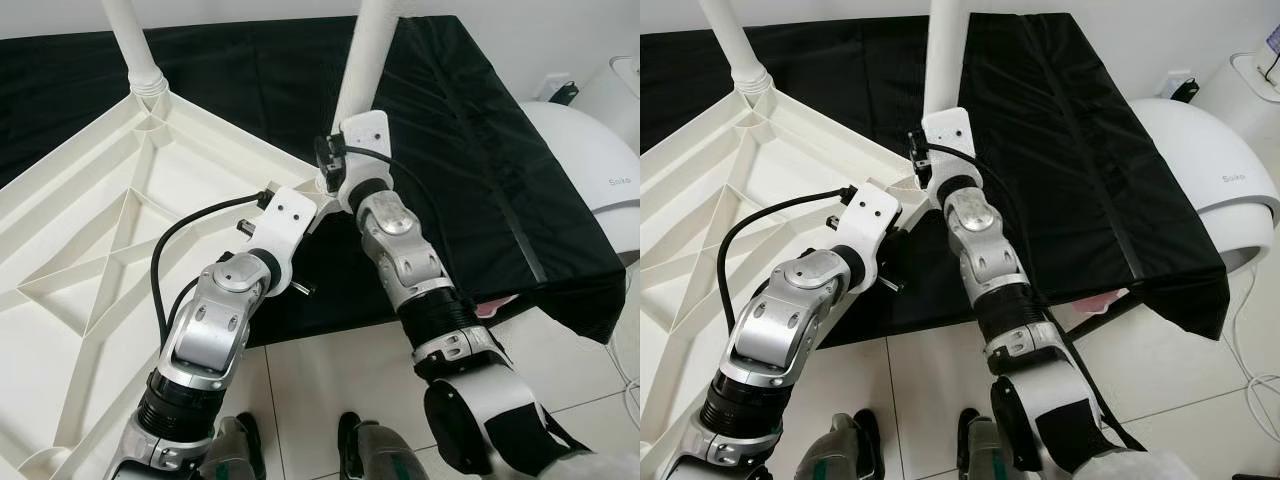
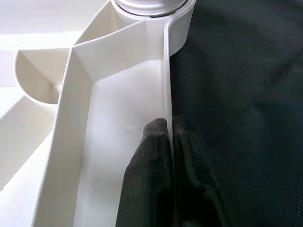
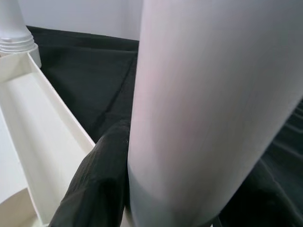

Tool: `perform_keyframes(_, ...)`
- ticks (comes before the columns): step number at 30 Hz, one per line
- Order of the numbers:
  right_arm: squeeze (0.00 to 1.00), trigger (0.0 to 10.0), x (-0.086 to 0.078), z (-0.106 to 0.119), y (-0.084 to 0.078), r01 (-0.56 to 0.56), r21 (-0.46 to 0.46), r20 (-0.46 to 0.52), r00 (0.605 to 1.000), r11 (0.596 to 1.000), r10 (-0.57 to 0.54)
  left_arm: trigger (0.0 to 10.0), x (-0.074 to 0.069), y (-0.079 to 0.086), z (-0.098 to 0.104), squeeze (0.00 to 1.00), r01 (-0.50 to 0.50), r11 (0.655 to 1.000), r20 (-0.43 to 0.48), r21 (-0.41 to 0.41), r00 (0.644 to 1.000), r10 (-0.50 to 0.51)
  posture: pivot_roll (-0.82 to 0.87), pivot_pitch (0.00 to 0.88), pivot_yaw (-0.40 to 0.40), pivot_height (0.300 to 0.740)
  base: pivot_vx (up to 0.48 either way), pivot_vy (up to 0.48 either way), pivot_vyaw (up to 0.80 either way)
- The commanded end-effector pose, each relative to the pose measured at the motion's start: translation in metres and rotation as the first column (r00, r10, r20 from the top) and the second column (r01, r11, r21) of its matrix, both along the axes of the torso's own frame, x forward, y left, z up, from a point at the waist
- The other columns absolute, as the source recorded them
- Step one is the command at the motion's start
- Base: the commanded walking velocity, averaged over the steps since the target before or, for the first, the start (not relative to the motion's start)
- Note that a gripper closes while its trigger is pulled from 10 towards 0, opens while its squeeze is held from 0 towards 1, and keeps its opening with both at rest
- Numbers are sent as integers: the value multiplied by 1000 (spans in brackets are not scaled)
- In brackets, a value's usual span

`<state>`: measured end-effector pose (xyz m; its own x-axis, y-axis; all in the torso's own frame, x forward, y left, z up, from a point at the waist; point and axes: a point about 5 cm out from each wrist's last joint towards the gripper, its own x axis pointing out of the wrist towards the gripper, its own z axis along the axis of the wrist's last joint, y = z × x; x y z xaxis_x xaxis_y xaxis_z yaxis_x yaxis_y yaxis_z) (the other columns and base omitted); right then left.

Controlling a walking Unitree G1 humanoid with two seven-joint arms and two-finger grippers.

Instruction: Building children table

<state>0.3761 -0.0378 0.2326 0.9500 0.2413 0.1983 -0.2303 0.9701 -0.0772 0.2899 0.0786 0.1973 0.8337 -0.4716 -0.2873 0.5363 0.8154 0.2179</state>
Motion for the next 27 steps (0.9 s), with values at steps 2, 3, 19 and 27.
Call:
perform_keyframes(2, 0, 10000, 3, -39, -11, 74, -57, -169, 982, 996, -82, 10000, -8, -17, 11, 0, 103, 994, 40, -37, 994, -101, -75, 240, -54, 740, 0, 0, 0)
perform_keyframes(3, 0, 10000, 3, -41, -11, 78, -53, -177, 980, 996, -86, 10000, -8, -17, 10, 0, 102, 994, 40, -37, 994, -101, -75, 239, -53, 740, 0, 0, 0)
perform_keyframes(19, 0, 10000, -1, -52, -12, 115, -71, -197, 972, 991, -127, 10000, -8, -16, 11, 0, 103, 994, 43, -35, 994, -102, -74, 233, -49, 740, 0, 0, 0)
perform_keyframes(27, 0, 10000, -7, -61, -11, 156, -48, -204, 965, 987, -163, 10000, -8, -16, 11, 0, 101, 994, 44, -33, 994, -99, -72, 237, -46, 740, 0, 0, 0)
